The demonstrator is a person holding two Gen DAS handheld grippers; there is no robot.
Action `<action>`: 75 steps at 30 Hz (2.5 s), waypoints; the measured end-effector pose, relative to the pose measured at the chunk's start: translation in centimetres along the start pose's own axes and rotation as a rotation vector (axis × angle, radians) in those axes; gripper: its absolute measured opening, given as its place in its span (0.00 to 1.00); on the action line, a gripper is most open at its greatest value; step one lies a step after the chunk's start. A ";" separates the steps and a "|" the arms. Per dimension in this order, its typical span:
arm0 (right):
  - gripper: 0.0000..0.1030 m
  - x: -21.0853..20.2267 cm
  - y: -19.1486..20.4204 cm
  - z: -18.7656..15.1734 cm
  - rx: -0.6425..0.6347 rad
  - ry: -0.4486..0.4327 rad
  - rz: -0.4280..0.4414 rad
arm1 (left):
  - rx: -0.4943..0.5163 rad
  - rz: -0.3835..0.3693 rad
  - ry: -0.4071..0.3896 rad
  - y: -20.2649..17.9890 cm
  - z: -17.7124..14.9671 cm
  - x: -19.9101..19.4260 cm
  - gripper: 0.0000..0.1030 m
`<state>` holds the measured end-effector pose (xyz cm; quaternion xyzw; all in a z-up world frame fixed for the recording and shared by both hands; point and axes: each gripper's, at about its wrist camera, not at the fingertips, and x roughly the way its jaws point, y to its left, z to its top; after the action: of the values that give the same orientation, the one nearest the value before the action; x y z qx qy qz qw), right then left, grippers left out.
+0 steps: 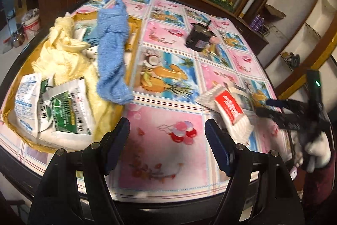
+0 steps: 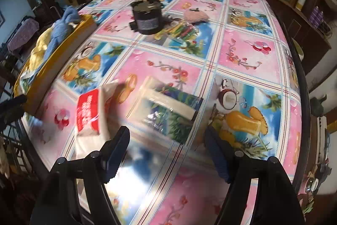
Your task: Organize soft objects
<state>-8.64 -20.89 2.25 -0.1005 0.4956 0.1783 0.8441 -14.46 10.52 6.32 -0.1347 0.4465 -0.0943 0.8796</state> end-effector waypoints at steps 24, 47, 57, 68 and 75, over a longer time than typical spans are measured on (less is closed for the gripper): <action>0.75 0.0 -2.1 3.4 0.197 -0.157 0.126 | 0.005 -0.140 0.072 -1.2 0.0 2.0 0.72; 0.77 6.4 0.6 2.4 -0.155 0.049 0.093 | 0.025 -0.186 0.146 -6.2 2.7 6.3 0.72; 0.58 5.5 -0.4 0.7 -0.017 -0.064 0.086 | 0.137 -0.065 0.165 -9.5 3.6 10.4 0.72; 0.56 3.2 -2.5 -0.8 0.127 -0.097 0.142 | 0.180 -0.047 0.138 -9.0 3.5 11.9 0.41; 0.56 1.6 0.4 0.8 0.100 -0.135 0.197 | 0.072 -0.125 0.027 -5.4 4.5 5.6 0.41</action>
<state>-7.46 -19.93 1.22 0.0033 0.4534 0.2416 0.8579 -7.74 4.46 6.34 -0.1292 0.4454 -0.1668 0.8701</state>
